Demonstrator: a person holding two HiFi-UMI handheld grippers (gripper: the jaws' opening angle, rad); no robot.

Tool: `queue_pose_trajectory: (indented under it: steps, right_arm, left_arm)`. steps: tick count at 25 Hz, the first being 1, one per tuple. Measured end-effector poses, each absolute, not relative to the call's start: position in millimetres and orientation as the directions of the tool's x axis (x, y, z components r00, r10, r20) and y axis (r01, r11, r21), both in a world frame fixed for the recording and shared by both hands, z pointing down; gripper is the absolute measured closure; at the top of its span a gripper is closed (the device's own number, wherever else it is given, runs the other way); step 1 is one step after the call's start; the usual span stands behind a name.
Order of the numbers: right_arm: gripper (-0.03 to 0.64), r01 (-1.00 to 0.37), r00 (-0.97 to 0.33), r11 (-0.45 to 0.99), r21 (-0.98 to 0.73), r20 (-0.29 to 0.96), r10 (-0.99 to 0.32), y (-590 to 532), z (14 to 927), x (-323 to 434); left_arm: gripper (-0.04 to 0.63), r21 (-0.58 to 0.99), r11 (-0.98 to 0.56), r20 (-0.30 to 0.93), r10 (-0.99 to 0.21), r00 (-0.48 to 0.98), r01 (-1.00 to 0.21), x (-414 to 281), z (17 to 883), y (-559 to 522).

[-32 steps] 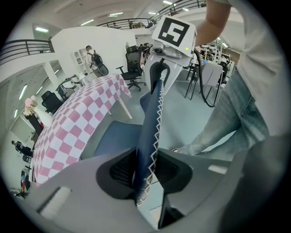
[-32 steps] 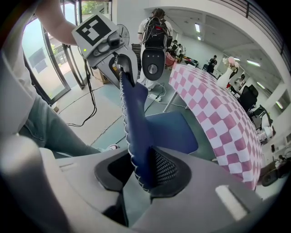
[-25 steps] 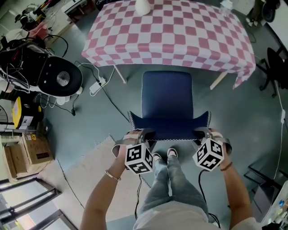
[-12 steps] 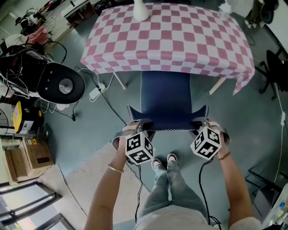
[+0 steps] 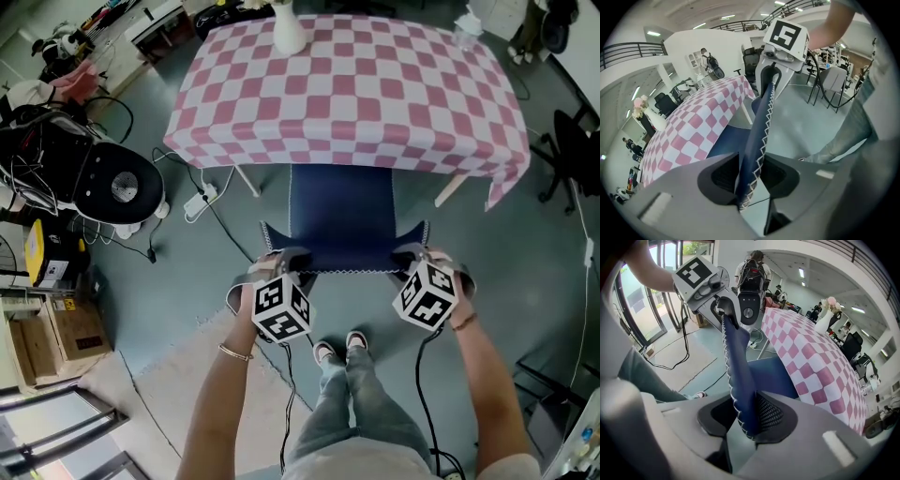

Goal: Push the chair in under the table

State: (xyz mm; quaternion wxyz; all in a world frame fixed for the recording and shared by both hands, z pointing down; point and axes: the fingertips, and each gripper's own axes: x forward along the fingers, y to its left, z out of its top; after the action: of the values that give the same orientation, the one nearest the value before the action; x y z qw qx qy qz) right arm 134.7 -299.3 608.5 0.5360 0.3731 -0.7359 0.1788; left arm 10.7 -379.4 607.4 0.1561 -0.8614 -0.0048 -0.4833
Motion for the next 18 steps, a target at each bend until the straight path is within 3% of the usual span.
queue_pose_trajectory:
  steps: [18]
  right_arm:
    - [0.508,-0.787,-0.111,0.588,0.184,0.896,-0.43,-383,608,168]
  left_arm:
    - [0.462,-0.326,-0.937,0.814,-0.208,0.543,0.13,51,607,-476]
